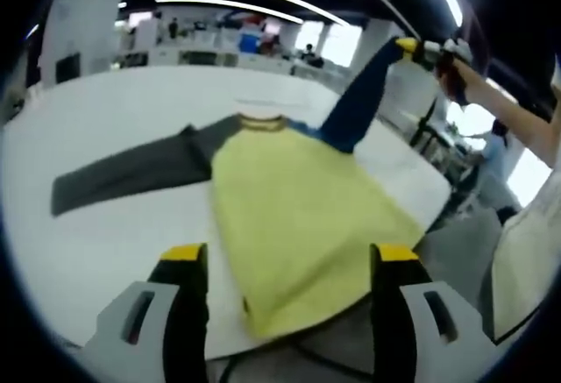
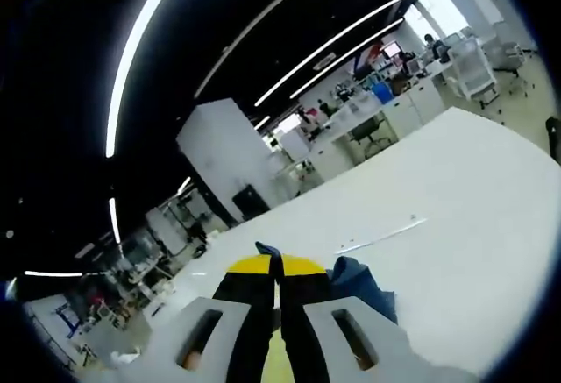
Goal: Fold the garment on the visible template until the final outline fits inside the template.
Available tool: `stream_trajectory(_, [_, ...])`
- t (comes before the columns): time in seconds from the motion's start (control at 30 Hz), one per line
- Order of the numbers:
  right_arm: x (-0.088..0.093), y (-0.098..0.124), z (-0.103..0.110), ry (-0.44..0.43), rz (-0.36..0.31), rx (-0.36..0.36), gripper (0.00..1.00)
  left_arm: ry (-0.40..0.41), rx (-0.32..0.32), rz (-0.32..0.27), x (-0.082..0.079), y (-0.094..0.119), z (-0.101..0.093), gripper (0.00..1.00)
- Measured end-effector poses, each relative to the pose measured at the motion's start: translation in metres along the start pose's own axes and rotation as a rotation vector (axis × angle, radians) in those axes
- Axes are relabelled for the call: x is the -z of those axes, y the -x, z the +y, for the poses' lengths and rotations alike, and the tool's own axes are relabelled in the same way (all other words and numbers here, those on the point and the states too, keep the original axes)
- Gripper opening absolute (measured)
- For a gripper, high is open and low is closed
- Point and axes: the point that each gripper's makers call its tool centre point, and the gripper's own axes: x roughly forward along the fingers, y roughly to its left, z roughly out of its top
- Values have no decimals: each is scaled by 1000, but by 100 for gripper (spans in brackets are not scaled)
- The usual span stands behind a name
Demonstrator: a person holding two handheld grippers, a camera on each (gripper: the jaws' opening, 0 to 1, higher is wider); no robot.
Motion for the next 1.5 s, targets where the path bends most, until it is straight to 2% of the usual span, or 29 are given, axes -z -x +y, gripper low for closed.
stream_trajectory(0.13, [6, -8, 5, -25, -5, -3, 1, 2, -2, -2, 0, 0, 1, 71])
stream_trajectory(0.43, [14, -15, 19, -17, -7, 4, 1, 11, -10, 1, 3, 2, 4, 71])
stream_trajectory(0.73, [37, -31, 37, -14, 6, 9, 1, 20, -11, -8, 2, 2, 4, 71])
stream_trajectory(1.03, [59, -58, 43, -66, -22, 63, 1, 37, -17, -18, 1, 3, 7, 71])
stream_trajectory(1.13, [70, -65, 44, -61, -31, 91, 1, 37, -16, -21, 1, 3, 7, 70])
stream_trajectory(1.5, [91, -87, 50, -26, -101, 198, 1, 57, -21, -31, -1, 4, 9, 70])
